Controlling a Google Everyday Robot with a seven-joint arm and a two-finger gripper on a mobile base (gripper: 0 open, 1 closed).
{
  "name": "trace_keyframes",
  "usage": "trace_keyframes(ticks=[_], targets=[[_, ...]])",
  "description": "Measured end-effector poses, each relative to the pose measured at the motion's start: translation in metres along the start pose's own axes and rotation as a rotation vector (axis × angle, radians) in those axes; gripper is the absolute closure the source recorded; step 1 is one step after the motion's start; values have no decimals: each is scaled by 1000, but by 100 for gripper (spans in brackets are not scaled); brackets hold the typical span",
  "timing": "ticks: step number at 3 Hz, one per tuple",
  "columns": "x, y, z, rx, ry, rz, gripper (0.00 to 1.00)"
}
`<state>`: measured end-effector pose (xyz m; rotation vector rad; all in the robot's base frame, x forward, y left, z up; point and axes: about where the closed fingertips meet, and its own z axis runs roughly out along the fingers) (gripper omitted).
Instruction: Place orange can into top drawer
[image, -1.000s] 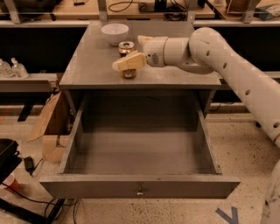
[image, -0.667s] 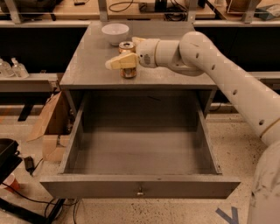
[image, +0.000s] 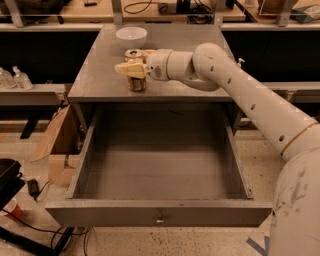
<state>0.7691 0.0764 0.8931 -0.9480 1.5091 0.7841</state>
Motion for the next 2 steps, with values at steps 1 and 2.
trace_keyframes(ticks=[1, 2], targets=[[5, 3, 7, -2, 7, 14, 65], [-1, 12, 3, -20, 1, 10, 87]])
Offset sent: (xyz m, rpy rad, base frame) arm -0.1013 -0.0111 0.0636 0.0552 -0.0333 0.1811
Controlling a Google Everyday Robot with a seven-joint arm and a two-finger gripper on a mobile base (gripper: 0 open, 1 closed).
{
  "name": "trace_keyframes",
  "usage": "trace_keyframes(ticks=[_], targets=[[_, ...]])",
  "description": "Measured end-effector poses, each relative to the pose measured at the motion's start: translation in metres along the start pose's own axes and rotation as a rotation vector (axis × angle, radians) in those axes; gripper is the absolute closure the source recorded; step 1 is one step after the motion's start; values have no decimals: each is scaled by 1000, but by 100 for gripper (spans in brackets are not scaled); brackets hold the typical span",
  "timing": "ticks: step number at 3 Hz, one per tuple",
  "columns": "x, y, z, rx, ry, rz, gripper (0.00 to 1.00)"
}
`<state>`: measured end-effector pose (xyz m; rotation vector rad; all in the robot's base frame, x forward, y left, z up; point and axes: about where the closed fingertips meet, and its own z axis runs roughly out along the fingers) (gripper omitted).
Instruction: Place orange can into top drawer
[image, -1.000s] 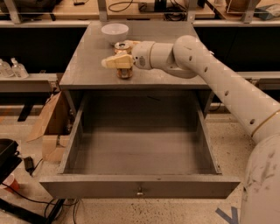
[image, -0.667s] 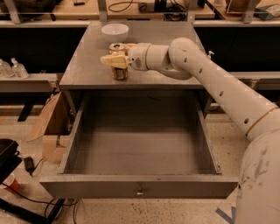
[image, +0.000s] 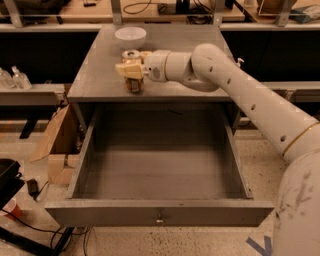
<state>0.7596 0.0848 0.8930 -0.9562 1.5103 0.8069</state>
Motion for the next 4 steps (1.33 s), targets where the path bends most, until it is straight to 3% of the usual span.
trace_keyframes(ticks=[1, 2, 3, 4], targets=[[-17, 37, -32, -64, -24, 2, 100], [-39, 114, -99, -158, -56, 5, 100], [-35, 151, -127, -193, -55, 10, 100], [3, 185, -111, -254, -20, -21, 100]])
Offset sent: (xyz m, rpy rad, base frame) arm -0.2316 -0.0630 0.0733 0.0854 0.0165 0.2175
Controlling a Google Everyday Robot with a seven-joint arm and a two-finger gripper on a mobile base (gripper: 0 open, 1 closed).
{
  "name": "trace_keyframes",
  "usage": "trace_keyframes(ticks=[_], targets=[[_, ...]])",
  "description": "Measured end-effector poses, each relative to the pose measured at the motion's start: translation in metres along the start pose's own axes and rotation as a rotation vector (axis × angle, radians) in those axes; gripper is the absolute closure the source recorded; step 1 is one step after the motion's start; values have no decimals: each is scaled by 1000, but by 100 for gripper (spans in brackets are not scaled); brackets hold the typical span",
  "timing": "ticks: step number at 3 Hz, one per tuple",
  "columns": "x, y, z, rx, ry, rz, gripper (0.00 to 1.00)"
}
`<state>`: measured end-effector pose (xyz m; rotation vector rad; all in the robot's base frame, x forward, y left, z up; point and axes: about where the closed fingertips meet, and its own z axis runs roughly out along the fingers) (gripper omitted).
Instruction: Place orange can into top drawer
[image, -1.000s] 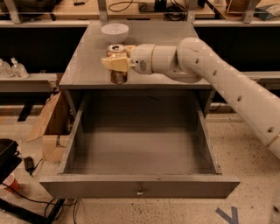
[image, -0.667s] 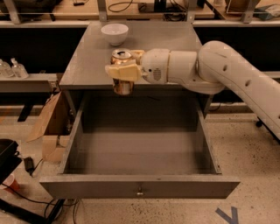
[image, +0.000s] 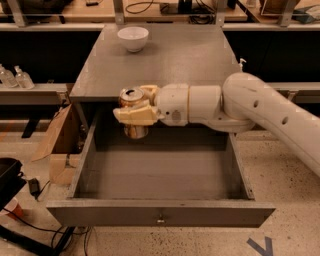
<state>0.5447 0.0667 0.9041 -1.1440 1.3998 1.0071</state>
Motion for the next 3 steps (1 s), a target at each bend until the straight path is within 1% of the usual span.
trace_keyframes(ticks=[1, 2, 3], targets=[[37, 16, 43, -64, 16, -71, 100], [67, 17, 82, -121, 13, -137, 100], [74, 18, 85, -116, 16, -124, 100]])
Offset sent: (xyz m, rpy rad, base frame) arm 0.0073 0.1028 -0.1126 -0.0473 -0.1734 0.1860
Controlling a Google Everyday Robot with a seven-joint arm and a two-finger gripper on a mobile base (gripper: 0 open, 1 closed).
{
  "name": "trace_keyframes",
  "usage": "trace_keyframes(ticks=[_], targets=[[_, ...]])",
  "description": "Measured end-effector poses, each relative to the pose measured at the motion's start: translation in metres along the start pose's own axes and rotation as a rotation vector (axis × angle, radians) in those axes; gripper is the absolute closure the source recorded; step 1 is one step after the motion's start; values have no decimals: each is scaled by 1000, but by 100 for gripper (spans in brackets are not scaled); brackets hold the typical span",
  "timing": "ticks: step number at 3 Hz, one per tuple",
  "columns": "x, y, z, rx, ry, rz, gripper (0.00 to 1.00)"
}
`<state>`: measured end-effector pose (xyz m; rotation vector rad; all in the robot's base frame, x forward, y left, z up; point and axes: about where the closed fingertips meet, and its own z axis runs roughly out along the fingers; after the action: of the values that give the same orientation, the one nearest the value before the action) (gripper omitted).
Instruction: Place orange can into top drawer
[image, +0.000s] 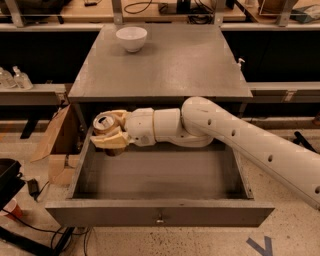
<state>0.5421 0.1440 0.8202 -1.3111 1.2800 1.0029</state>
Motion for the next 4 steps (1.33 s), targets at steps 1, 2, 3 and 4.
trace_keyframes(ticks=[1, 2, 3, 4], targets=[[37, -3, 9, 27, -10, 33, 100], [74, -15, 17, 41, -13, 29, 100], [106, -32, 20, 47, -19, -12, 100], [134, -44, 20, 47, -8, -49, 100]])
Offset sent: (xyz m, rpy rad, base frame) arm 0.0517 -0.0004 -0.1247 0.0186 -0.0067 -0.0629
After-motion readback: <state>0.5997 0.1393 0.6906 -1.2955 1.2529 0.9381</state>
